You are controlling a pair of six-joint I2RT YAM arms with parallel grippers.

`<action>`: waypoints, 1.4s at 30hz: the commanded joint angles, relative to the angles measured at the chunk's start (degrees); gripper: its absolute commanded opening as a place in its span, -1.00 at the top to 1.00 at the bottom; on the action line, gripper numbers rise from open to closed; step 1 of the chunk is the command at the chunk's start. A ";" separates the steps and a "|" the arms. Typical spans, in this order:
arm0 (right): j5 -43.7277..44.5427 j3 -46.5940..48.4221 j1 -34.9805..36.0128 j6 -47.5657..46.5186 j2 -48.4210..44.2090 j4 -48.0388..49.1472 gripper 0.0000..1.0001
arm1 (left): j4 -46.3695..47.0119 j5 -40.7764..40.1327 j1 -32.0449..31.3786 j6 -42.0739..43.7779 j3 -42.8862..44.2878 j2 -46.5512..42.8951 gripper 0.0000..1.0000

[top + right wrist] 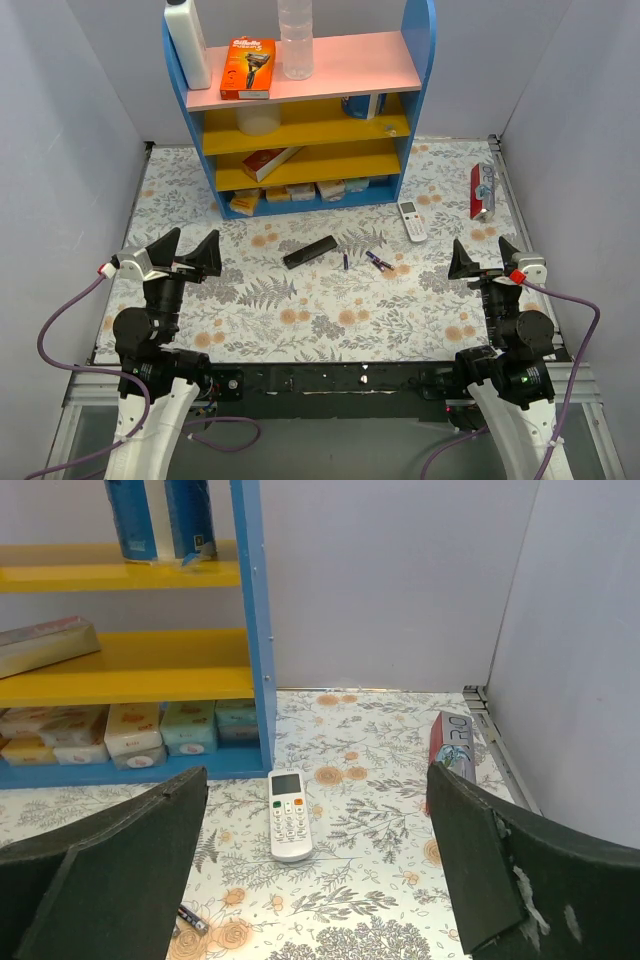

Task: Load the batteries into the remote control
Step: Pick up the remote control from the center of the board.

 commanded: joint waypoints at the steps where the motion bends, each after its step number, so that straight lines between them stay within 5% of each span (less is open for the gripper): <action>1: -0.13 2.04 -0.21 -0.04 -2.14 2.46 -0.94 | 0.29 0.55 -0.09 0.42 0.66 0.25 -0.96; 10: -10.39 3.00 -0.30 2.95 3.30 2.55 -0.96 | -0.58 -0.68 -0.09 -0.11 0.83 -0.89 -0.96; 14: -21.98 7.30 -0.30 3.47 14.34 -1.04 -0.96 | -0.85 -0.77 -0.35 -0.72 0.92 -1.33 -0.96; 25: -31.24 18.55 -0.30 8.83 41.69 -6.85 -0.96 | -9.63 -2.61 -1.32 -5.64 2.24 -3.53 -0.96; 29: -38.70 26.28 1.54 2.27 60.03 -11.68 -0.96 | -10.08 -4.02 -1.93 -5.38 2.33 -3.44 -0.96; 34: -34.59 36.83 11.89 -8.37 75.18 -15.72 -0.96 | -10.34 -4.63 -2.20 -5.21 2.33 -4.14 -0.96; 42: -34.32 50.45 18.16 -23.32 97.33 -18.19 -0.96 | -10.52 -4.81 -2.73 -5.03 2.42 -4.23 -0.96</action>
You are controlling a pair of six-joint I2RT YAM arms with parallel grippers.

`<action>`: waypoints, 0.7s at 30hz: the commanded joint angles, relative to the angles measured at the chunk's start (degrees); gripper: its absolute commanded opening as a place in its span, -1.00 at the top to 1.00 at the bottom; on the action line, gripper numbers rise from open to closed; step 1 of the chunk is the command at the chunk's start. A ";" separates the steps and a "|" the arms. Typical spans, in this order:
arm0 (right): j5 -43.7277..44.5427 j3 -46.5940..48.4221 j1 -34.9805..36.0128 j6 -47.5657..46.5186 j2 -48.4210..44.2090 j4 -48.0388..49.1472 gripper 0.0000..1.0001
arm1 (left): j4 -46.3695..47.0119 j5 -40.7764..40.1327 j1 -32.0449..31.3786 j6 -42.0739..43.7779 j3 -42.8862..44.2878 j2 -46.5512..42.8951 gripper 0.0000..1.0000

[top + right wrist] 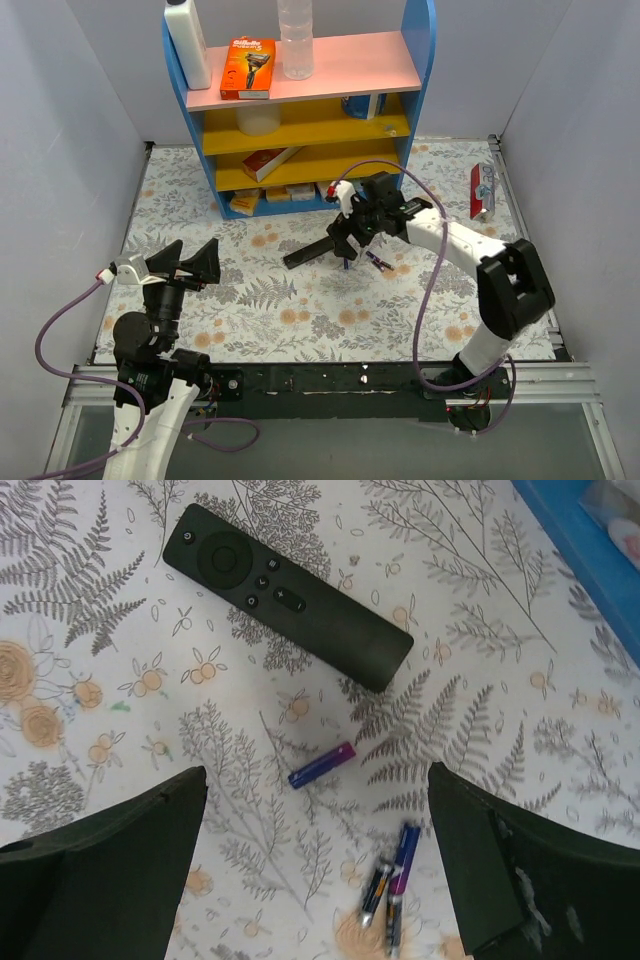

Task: Load the batteries into the remote control
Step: Pick up the remote control from the center of the board.

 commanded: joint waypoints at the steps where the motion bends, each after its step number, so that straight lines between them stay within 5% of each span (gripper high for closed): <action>1: -0.68 9.32 1.61 -10.83 9.64 -3.07 -0.96 | -1.14 -0.81 -0.37 0.06 1.67 -0.34 -0.96; 11: -1.03 24.89 5.22 -15.93 25.67 -9.22 -0.96 | -1.23 -1.25 -0.63 0.15 1.67 0.54 -0.96; 21: -3.50 23.50 6.27 -17.52 27.53 -10.28 -0.96 | -1.14 -1.25 -0.80 0.24 1.59 0.71 -0.96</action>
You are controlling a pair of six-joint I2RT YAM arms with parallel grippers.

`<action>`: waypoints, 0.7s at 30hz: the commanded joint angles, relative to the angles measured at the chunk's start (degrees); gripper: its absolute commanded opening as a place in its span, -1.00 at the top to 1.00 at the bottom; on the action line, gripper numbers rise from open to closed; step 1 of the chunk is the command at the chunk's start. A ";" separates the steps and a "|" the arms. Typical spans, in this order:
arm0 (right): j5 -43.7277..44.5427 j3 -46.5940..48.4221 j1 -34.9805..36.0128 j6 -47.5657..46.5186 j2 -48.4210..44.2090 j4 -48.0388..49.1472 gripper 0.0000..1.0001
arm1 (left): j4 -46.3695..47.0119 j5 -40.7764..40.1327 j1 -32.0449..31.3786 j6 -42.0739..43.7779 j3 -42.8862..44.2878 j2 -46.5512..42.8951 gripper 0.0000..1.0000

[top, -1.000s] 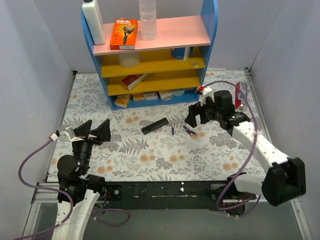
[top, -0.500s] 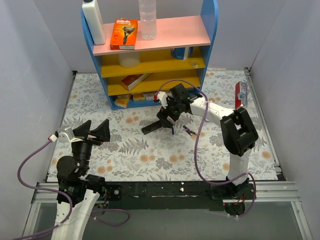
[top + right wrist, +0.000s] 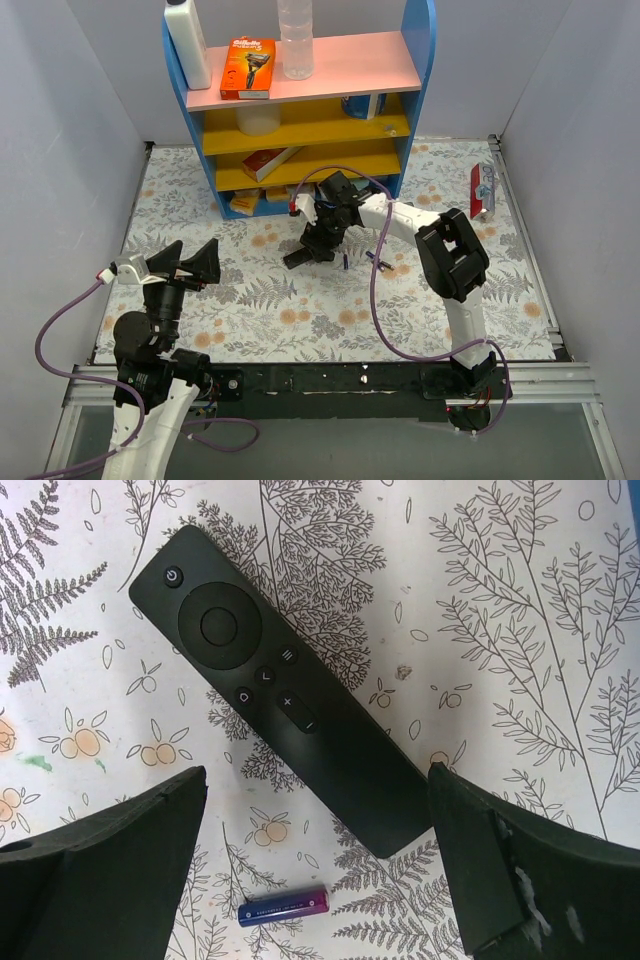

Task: Load the batteries into the remote control
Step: Pick up the remote control from the center of the board.

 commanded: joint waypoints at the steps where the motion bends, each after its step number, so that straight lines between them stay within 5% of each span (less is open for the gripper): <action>1: -1.16 -0.91 0.68 -1.39 -0.43 -1.03 -0.96 | -0.79 -0.31 -0.32 0.30 1.56 0.78 -0.96; 12: 4.64 -12.95 5.07 1.95 -7.63 2.48 -0.85 | -0.79 0.30 -0.41 0.13 1.56 1.57 -0.96; 21: 10.44 -18.50 6.13 6.35 -11.16 10.48 -0.54 | -0.88 0.30 -0.41 -0.14 1.48 2.62 -0.96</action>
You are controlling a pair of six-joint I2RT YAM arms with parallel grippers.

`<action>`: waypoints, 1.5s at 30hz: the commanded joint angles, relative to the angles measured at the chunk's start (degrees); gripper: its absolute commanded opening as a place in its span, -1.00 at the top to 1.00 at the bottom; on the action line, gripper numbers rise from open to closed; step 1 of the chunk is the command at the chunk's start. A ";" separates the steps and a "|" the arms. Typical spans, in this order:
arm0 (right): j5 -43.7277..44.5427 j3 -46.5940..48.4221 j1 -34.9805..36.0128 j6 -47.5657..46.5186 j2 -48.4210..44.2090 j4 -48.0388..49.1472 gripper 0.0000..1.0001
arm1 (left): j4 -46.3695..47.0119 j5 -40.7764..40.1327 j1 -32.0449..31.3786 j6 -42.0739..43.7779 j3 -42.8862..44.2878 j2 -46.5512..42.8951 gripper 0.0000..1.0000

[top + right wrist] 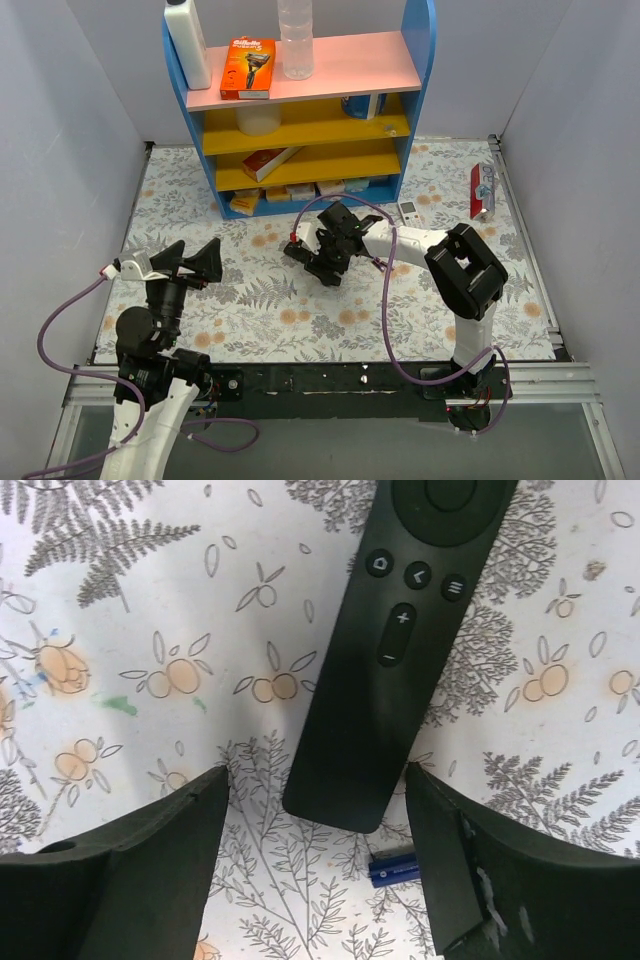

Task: Load the batteries into the remote control
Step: Pick up the remote control from the center of the board, then turn over the remote control.

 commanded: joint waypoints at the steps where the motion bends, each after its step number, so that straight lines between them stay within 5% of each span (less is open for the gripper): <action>1: 3.28 -0.95 -0.06 3.07 -1.17 4.86 -0.52 | -0.49 0.26 -0.19 -0.22 1.56 1.75 -0.96; 8: 4.77 -2.97 1.09 4.83 -0.03 7.68 -0.31 | -0.40 2.71 -0.19 -3.91 1.39 5.53 -0.96; 13: 3.90 -3.93 1.79 5.70 -1.69 7.85 0.34 | 0.21 6.93 -0.19 -8.82 0.69 9.57 -0.96; 22: -4.09 -11.93 1.88 15.28 -11.62 17.85 0.93 | 8.91 17.48 -0.19 -15.95 -4.76 17.22 -0.96; 31: -12.44 -23.26 1.79 32.15 -24.62 34.47 0.97 | 27.97 27.76 -0.19 -21.66 -14.07 19.68 -0.96; 39: -23.17 -27.13 1.79 46.92 -29.99 48.68 0.97 | 54.33 36.99 -0.19 -27.73 -24.35 22.23 -0.96; 45: -27.57 -28.10 1.79 52.90 -31.22 52.50 0.97 | 61.56 39.11 -0.19 -28.61 -25.15 24.60 -0.96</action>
